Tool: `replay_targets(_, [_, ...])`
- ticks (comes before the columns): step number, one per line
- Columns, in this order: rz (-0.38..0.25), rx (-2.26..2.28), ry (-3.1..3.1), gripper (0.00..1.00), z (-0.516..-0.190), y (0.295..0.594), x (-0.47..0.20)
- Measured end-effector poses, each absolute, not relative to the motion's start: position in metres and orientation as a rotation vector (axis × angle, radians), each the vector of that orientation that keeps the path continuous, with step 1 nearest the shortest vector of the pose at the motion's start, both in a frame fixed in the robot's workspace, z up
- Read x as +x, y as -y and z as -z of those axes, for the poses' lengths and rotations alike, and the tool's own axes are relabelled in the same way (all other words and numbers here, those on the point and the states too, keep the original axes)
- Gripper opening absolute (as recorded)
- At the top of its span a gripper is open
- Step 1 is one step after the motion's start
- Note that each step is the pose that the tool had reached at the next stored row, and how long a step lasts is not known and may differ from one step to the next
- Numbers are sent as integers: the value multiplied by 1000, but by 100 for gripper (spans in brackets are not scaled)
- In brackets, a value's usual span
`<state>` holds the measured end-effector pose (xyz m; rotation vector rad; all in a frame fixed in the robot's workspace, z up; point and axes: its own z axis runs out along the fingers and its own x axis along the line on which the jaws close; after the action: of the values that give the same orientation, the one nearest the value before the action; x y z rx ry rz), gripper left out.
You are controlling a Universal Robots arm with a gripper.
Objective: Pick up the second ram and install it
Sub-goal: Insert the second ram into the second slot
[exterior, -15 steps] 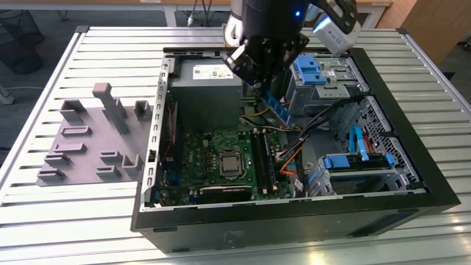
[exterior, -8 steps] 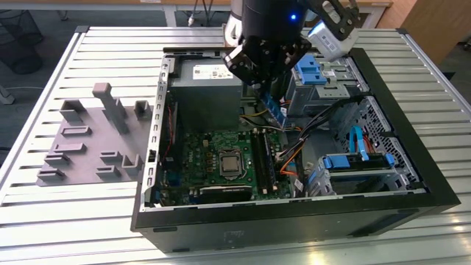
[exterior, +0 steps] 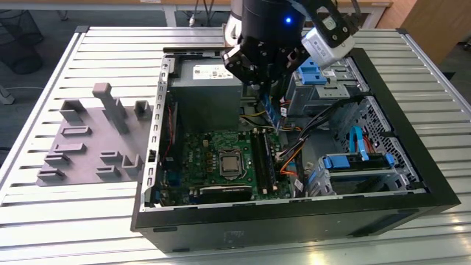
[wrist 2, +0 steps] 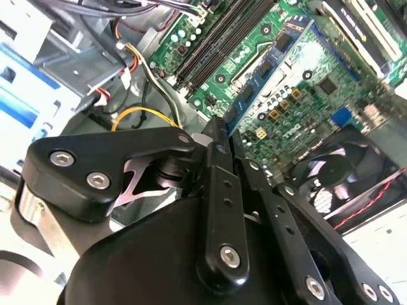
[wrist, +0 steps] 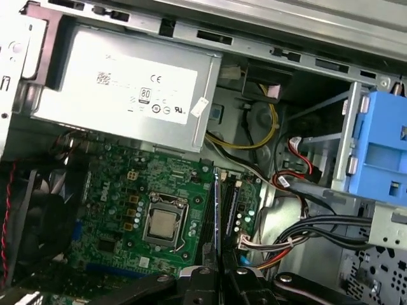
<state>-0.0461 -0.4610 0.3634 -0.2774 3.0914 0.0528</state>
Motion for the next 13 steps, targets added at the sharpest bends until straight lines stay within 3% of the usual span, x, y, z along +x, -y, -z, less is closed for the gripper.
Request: replay_targets(13, [-49, -38, -3108, 14, -360, 460, -45])
